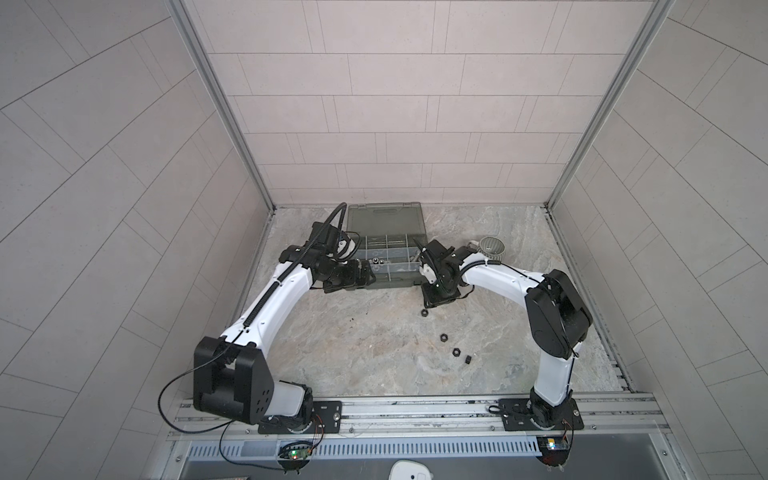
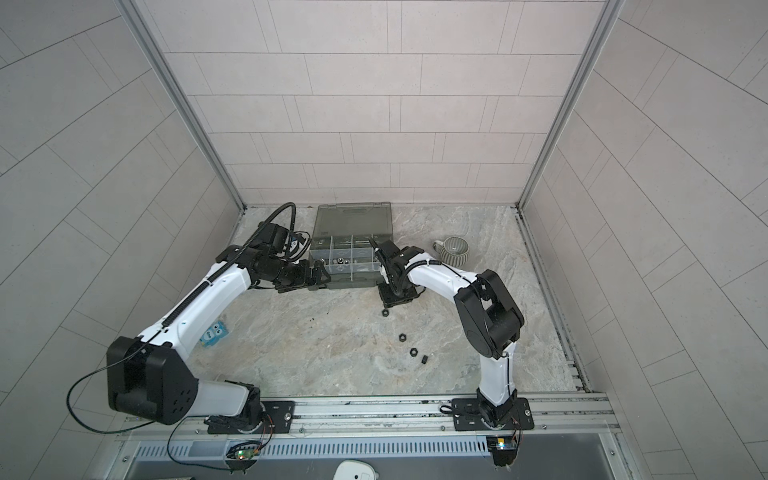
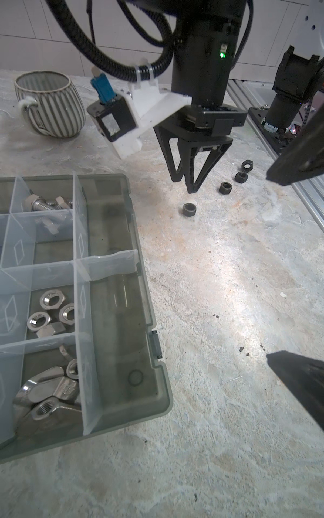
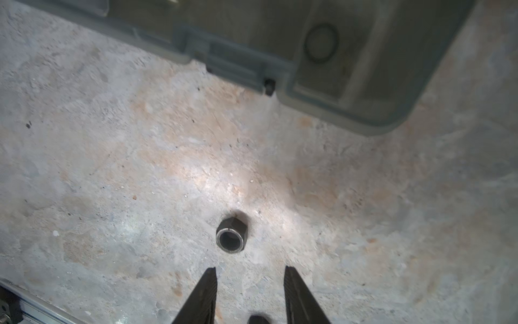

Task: Sort the screws and nuts into containers
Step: 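Move the right gripper back to the black nuts and close on one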

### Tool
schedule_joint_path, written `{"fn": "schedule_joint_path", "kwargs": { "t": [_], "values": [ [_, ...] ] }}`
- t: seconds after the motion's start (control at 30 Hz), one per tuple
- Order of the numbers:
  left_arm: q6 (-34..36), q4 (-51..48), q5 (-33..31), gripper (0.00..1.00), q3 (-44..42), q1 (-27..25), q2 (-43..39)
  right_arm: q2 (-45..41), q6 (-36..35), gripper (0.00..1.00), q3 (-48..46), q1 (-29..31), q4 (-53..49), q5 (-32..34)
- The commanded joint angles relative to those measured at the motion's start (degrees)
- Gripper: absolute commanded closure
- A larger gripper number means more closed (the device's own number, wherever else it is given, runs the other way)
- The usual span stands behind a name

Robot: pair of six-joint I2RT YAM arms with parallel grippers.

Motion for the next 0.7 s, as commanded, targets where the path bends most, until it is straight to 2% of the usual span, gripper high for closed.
{"fn": "schedule_joint_path", "kwargs": {
  "t": [0.0,0.67],
  "values": [
    [1.1,-0.8,-0.8,0.00,1.3,0.0,-0.8,2.4,0.6,0.59,0.7,0.6,0.6,-0.6],
    [1.8,-2.5,-2.7,0.00,-0.8,0.0,-1.8,6.6,0.4,0.65,0.9,2.5,0.2,-1.1]
  ]
}}
